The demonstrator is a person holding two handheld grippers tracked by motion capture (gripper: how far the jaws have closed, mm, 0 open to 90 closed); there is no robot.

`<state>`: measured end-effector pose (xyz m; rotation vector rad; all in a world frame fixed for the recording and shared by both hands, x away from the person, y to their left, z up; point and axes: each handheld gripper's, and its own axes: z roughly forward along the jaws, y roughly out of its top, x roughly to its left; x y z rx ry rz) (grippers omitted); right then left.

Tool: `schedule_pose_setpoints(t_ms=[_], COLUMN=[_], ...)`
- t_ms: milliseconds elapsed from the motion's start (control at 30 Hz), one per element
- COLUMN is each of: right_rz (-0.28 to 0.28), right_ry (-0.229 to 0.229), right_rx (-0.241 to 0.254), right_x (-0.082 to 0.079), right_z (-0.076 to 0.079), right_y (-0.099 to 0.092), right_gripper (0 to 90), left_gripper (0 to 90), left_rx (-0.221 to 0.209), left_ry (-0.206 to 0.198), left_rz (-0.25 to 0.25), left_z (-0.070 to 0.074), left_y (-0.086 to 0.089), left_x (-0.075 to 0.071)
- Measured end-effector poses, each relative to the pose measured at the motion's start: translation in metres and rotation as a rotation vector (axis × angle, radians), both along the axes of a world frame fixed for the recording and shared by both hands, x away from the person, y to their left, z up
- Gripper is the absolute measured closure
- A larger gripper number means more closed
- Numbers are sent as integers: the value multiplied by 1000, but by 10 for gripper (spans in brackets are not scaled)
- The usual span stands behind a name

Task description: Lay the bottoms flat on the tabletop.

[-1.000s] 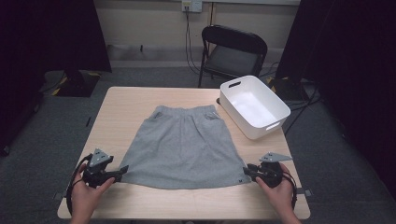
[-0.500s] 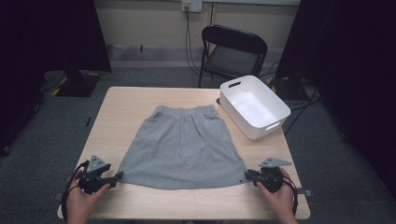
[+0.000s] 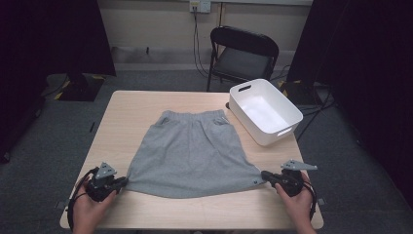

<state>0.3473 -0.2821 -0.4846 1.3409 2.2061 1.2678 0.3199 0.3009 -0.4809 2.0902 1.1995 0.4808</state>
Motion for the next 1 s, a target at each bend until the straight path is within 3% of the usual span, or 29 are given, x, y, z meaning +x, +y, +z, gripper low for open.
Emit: schedule_pose_setpoints(t_ms=[67,133,300,467,633,700,800,867,1000], right_rz=[-18,-25,-34,-28,-4,-5,3,2,2], right_ry=[-4,2,3,12,33,23,-3,-18,-38], right_rx=[20,20,-14,-22,-31,-51,-62,-57,-68], right_x=[2,3,3,3,3,1,1,3,11], right_z=[3,2,0,-2,-5,-6,-2,1,5], right_y=[-5,-7,-8,-8,-5,-2,3,5,10], right_gripper=[871,872,874,873,852,801,683,676,653], left_gripper=[854,861,868,867,848,797,570,481,447], left_rx=[-18,-35,-41,-22,-41,-57,-110,-120,-101], left_ry=[-23,-17,-20,-13,-14,-18,-71,-91,-61], left_rz=[14,23,51,39,24,27,37,53,49], left_z=[5,6,7,3,0,0,3,5,-3], left_y=[4,6,12,10,8,7,6,3,-3], left_x=[0,1,2,3,2,1,2,4,14])
